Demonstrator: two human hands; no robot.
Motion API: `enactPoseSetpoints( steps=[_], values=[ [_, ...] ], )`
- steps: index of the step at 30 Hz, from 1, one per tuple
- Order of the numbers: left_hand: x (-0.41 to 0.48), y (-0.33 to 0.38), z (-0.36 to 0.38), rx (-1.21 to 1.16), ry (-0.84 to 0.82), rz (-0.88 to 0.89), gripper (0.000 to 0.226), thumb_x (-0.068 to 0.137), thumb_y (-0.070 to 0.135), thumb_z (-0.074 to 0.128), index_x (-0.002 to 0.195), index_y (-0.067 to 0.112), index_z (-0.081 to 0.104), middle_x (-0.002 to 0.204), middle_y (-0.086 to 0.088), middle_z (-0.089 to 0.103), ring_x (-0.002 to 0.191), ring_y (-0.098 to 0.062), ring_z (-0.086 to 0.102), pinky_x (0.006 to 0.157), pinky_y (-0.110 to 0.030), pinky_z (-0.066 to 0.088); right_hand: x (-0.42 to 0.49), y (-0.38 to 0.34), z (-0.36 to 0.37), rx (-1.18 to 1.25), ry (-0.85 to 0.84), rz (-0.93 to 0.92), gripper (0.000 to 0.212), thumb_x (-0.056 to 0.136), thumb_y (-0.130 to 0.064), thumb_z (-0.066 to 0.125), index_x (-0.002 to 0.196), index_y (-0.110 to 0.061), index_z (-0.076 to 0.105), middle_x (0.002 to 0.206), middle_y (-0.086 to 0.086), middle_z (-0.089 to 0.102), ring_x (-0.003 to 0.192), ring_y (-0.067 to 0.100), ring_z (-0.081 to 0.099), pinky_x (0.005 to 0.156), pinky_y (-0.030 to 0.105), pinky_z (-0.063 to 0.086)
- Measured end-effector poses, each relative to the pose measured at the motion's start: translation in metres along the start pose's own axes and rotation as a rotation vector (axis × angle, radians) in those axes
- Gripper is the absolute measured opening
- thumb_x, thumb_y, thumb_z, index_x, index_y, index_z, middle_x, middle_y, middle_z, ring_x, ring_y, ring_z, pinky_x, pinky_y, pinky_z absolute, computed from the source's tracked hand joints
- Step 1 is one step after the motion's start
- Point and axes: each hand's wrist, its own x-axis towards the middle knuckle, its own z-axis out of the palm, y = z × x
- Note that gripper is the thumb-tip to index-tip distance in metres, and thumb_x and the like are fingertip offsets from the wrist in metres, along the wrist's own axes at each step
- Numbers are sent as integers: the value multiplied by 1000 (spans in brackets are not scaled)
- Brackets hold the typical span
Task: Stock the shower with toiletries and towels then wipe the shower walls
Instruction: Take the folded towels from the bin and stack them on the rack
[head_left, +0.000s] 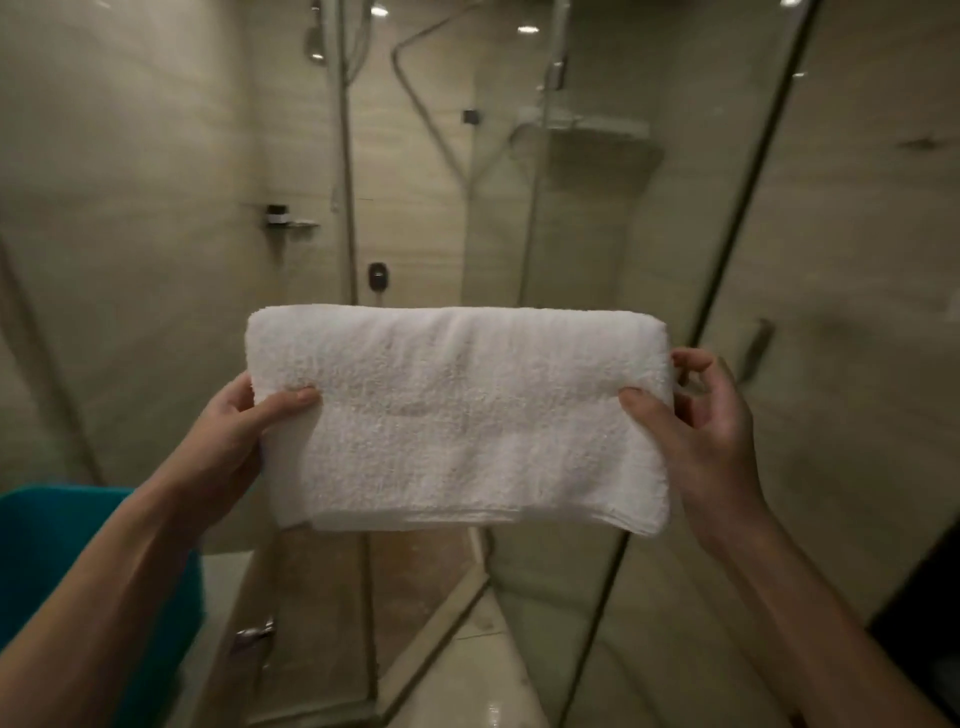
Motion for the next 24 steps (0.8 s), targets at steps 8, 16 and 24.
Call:
enactPoseSetpoints(
  steps=[8, 16, 24],
  values=[
    [10, -19, 174, 16, -189, 4, 43, 81, 18, 76, 122, 20, 65, 114, -7, 73, 105, -31, 71, 73, -34, 61, 14, -12, -171, -144, 206, 43, 32, 88, -11, 72, 113, -24, 57, 95, -1, 76, 82, 20, 73, 65, 43, 59],
    [30, -48, 291, 67, -174, 75, 49, 84, 22, 76, 124, 21, 46, 107, -10, 71, 89, -27, 74, 66, -39, 62, 46, 17, -261, -161, 358, 118, 32, 87, -8, 70, 116, -17, 61, 101, 0, 73, 84, 15, 72, 58, 29, 56],
    [103, -90, 362, 20, -373, 87, 37, 89, 23, 73, 121, 22, 54, 104, -7, 75, 92, -27, 74, 72, -39, 61, 67, 36, -311, -302, 511, 84, 30, 88, -7, 68, 117, -13, 59, 102, 2, 68, 85, 17, 67, 62, 31, 49]
  ],
)
